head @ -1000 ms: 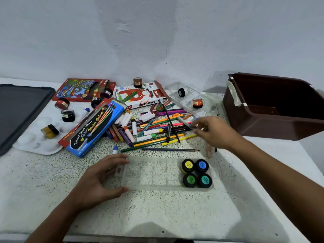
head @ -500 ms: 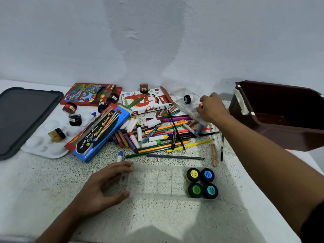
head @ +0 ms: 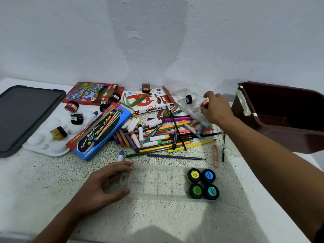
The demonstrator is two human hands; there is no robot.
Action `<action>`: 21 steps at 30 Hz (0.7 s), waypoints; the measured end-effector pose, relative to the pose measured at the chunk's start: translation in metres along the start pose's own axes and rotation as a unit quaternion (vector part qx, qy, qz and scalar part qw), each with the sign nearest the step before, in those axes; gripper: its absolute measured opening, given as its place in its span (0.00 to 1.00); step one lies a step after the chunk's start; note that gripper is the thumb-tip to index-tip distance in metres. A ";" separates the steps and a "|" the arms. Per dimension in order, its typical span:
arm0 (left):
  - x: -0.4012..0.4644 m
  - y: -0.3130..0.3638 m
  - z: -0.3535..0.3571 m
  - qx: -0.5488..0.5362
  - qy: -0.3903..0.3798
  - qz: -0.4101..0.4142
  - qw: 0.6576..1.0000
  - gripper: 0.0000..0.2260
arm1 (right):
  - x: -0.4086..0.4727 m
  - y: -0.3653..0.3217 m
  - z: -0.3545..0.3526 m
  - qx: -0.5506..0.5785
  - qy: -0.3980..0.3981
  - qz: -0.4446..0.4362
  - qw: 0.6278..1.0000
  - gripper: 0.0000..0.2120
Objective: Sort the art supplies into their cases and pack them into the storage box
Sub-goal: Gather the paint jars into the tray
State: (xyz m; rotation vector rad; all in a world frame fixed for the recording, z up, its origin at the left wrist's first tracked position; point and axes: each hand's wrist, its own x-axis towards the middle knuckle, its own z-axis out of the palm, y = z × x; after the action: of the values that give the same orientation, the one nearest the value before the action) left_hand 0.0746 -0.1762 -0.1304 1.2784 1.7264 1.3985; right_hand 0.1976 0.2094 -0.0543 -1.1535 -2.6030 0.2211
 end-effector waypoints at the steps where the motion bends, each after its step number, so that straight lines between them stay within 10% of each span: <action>1: 0.000 0.000 0.000 -0.001 -0.002 -0.001 1.000 0.22 | -0.005 -0.004 -0.006 0.037 0.004 -0.018 0.999 0.21; 21: -0.003 0.002 0.000 0.069 -0.013 0.000 0.998 0.28 | -0.140 -0.065 -0.052 0.006 -0.292 -0.317 0.902 0.15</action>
State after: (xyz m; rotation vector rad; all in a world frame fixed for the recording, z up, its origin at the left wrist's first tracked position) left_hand 0.0759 -0.1791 -0.1288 1.3637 1.8333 1.2758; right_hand 0.2580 0.0631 -0.0157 -0.1738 -3.3172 0.4954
